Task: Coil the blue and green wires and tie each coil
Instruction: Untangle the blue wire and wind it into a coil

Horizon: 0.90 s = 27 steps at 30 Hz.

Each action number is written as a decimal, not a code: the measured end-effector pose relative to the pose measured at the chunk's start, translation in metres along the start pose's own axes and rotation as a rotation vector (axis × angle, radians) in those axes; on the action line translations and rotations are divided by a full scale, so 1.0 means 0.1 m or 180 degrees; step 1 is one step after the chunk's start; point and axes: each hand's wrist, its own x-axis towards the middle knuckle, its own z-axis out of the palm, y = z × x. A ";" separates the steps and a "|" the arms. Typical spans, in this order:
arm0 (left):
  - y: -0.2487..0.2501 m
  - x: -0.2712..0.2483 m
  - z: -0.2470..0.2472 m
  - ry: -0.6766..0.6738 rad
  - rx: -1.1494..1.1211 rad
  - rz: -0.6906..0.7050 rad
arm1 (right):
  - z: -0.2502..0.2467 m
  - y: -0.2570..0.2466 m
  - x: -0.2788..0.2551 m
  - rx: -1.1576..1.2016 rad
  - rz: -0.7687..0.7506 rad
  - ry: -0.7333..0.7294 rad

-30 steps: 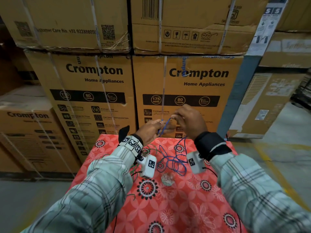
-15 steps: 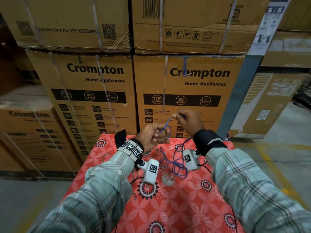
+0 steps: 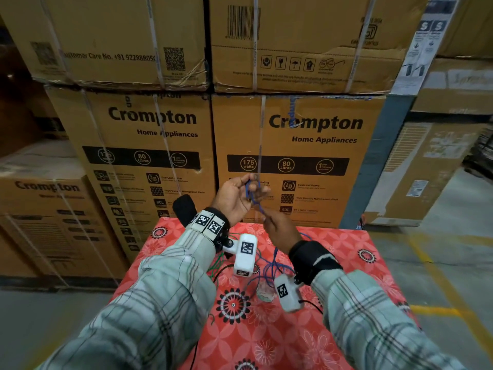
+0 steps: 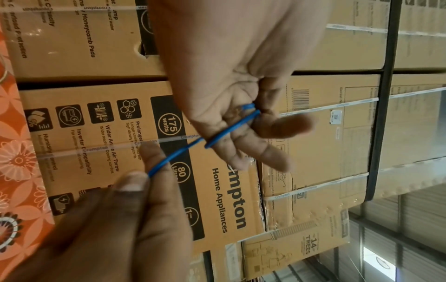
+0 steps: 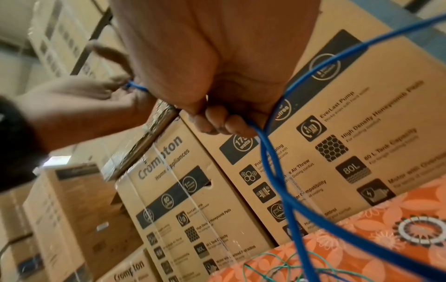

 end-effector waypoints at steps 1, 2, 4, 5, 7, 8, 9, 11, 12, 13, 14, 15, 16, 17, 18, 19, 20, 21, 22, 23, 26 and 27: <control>0.00 0.02 -0.02 0.0043 -0.0018 0.0062 | 0.03 0.00 -0.01 -0.0182 0.0023 -0.0106; 0.00 0.04 -0.03 0.0049 -0.0036 0.0100 | 0.07 0.01 -0.02 -0.0366 0.0034 -0.0221; 0.00 0.06 -0.07 0.0088 0.0052 0.0167 | 0.12 0.02 -0.04 -0.0704 0.0062 -0.0431; -0.01 0.07 -0.08 0.0140 0.0145 0.0201 | 0.12 0.02 -0.06 -0.0825 0.0063 -0.0514; -0.04 0.08 -0.11 0.0240 0.0303 0.0297 | 0.13 -0.01 -0.08 -0.0945 0.0017 -0.0548; -0.07 0.09 -0.13 0.0286 0.0364 0.0324 | 0.12 -0.02 -0.09 -0.0940 -0.0026 -0.0514; -0.10 0.09 -0.14 0.0321 0.0421 0.0332 | 0.10 -0.04 -0.09 -0.0919 -0.0038 -0.0506; -0.13 0.11 -0.16 0.0420 0.0538 0.0346 | 0.08 -0.10 -0.12 -0.0872 -0.0052 -0.0541; -0.13 0.12 -0.17 0.0498 0.0604 0.0371 | 0.08 -0.10 -0.14 -0.0875 -0.0062 -0.0574; -0.11 0.12 -0.18 0.0591 0.0668 0.0413 | 0.09 -0.11 -0.16 -0.0898 -0.0069 -0.0625; -0.07 0.14 -0.21 0.0692 0.0716 0.0461 | 0.10 -0.11 -0.20 -0.0911 -0.0057 -0.0685; -0.03 0.15 -0.25 0.0778 0.0731 0.0497 | 0.09 -0.10 -0.23 -0.0896 -0.0014 -0.0737; 0.01 0.16 -0.29 0.0835 0.0754 0.0509 | 0.08 -0.08 -0.26 -0.0844 0.0009 -0.0739; 0.03 0.17 -0.33 0.0863 0.0792 0.0497 | 0.06 -0.08 -0.29 -0.0791 0.0009 -0.0682; 0.04 0.16 -0.37 0.0873 0.0830 0.0465 | 0.04 -0.07 -0.30 -0.0739 -0.0037 -0.0579; 0.03 0.14 -0.40 0.0876 0.0851 0.0431 | 0.02 -0.07 -0.31 -0.0715 -0.0096 -0.0469; 0.01 0.13 -0.42 0.0886 0.0851 0.0391 | -0.01 -0.07 -0.30 -0.0718 -0.0169 -0.0381; -0.02 0.11 -0.43 0.0901 0.0854 0.0356 | -0.03 -0.08 -0.29 -0.0742 -0.0247 -0.0314; -0.05 0.10 -0.45 0.0916 0.0852 0.0339 | -0.04 -0.08 -0.28 -0.0793 -0.0330 -0.0257; -0.07 0.09 -0.46 0.0912 0.0829 0.0340 | -0.06 -0.09 -0.27 -0.0847 -0.0407 -0.0226; -0.09 0.07 -0.44 0.0890 0.0657 0.0325 | -0.08 -0.10 -0.26 -0.0942 -0.0530 -0.0178; -0.09 0.06 -0.42 0.0857 0.0525 0.0341 | -0.09 -0.10 -0.26 -0.0952 -0.0528 -0.0169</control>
